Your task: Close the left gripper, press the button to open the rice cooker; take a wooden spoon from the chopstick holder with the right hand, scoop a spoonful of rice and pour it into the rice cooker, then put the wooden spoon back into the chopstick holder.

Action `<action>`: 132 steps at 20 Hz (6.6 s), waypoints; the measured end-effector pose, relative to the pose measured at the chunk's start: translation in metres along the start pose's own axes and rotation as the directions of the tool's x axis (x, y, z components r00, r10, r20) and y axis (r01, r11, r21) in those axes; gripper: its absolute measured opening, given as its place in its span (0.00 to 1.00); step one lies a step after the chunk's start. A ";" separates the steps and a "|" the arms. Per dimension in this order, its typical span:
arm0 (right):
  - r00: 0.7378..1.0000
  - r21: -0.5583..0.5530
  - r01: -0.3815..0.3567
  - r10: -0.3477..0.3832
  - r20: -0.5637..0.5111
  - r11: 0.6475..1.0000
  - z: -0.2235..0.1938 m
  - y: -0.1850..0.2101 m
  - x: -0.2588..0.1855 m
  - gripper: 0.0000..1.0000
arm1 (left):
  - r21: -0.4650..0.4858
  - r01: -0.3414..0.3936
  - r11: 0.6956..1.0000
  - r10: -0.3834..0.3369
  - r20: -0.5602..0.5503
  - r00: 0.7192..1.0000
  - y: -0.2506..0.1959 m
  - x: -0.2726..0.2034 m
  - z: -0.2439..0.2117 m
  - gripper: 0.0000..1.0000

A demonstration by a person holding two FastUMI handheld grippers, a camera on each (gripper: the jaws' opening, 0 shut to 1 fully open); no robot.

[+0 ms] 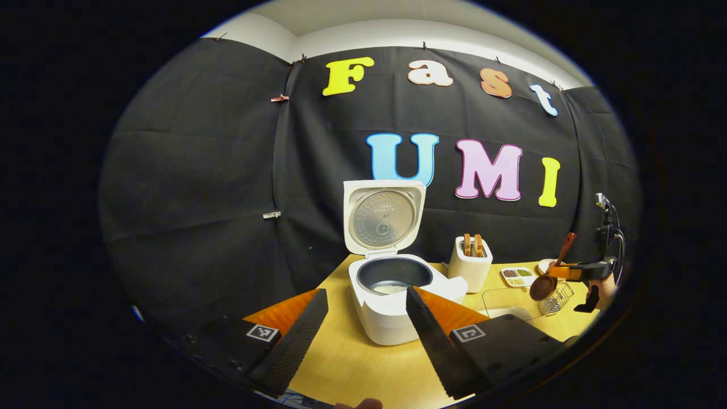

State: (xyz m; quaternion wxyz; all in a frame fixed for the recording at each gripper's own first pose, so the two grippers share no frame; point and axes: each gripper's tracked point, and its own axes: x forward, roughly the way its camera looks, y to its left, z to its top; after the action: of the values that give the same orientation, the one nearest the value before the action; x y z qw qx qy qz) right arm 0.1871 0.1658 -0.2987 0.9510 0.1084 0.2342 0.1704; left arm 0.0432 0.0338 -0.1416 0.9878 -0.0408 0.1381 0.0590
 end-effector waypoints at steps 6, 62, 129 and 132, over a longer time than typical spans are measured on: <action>0.995 -0.261 0.045 -0.068 -0.078 0.964 -0.044 0.019 0.028 0.23 | 0.014 0.005 1.000 -0.004 -0.014 1.000 0.001 -0.002 -0.005 0.95; 0.969 0.682 -0.241 0.211 0.129 0.691 0.162 0.268 0.081 0.23 | -0.065 0.031 0.997 -0.031 0.002 1.000 0.067 0.007 -0.026 0.95; 0.966 0.281 -0.031 -0.043 0.254 0.959 0.187 -0.049 -0.087 0.22 | -0.011 0.050 0.999 -0.050 0.033 0.998 0.003 0.007 -0.001 0.95; 0.975 0.294 0.050 -0.110 0.194 0.955 0.149 -0.099 -0.091 0.22 | 0.007 0.062 0.998 -0.063 0.035 0.997 -0.014 0.002 0.000 0.95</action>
State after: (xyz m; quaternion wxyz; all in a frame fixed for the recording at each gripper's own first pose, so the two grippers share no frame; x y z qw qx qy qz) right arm 0.2103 0.0215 -0.1602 0.9506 0.2529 0.1596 0.0835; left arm 0.0464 0.0200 -0.1416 0.9916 -0.0410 0.1197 0.0284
